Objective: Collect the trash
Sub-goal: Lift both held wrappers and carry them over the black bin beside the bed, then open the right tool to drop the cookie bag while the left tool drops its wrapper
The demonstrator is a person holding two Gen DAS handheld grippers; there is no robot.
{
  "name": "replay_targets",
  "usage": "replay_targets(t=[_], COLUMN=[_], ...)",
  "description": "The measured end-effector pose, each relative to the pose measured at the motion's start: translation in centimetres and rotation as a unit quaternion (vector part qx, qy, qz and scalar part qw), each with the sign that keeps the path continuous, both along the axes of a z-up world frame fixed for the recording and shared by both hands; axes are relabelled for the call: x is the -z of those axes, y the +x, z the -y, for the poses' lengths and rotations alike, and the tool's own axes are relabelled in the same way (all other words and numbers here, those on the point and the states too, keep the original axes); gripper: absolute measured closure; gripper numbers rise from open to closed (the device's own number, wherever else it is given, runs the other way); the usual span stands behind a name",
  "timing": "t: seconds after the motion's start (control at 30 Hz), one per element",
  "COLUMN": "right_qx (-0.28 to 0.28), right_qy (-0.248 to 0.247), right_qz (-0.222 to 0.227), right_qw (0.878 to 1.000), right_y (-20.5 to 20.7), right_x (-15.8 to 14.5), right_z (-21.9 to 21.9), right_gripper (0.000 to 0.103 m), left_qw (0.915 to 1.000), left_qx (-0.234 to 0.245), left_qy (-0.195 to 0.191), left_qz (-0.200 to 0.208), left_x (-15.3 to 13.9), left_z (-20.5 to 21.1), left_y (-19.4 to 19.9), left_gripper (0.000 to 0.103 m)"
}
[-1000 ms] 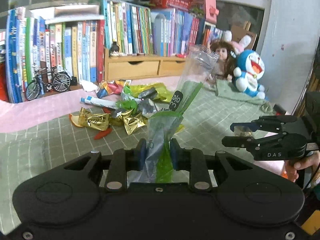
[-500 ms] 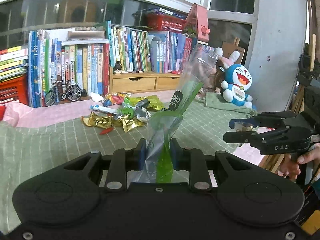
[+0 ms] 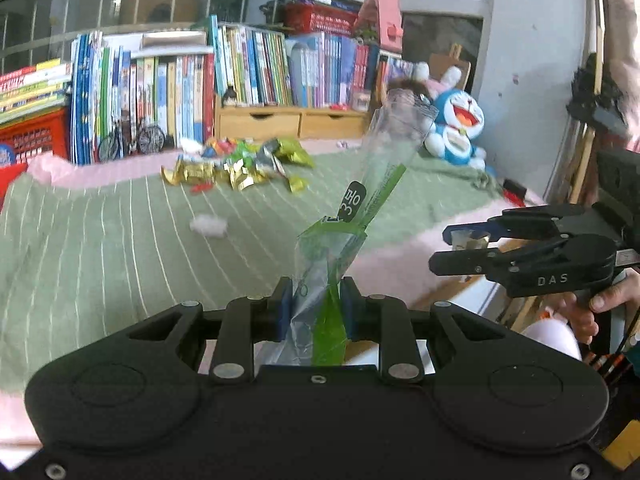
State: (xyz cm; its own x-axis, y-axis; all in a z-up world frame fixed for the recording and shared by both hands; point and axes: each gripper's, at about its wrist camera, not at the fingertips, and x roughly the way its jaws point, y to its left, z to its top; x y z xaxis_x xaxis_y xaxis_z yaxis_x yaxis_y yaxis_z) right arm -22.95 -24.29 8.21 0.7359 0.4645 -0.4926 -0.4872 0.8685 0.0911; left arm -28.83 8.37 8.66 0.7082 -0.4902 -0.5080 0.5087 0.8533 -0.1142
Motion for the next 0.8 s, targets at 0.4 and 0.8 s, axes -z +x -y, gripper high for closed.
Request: replay_targets(t=[0.4,0.8], right_qx=[-0.009,-0.001], right_qy=[-0.037,-0.022], right_qz=[-0.053,-0.133], right_qw=[0.998,0.991], right_y=[-5.2,-5.1], right_x=[8.8,14.3], right_z=[-1.4,-1.4], right_gripper=[0.044,0.044], left_qw=[0.9982,0.9860], left_qx=[-0.011,-0.003], left_qy=[0.037,0.084], left_qz=[-0.045,-0.144], left_x=[10.2,18.3], left_z=[1.0,2.1], left_y=[-6.1,-6.0], left_gripper=[0.079,0.079])
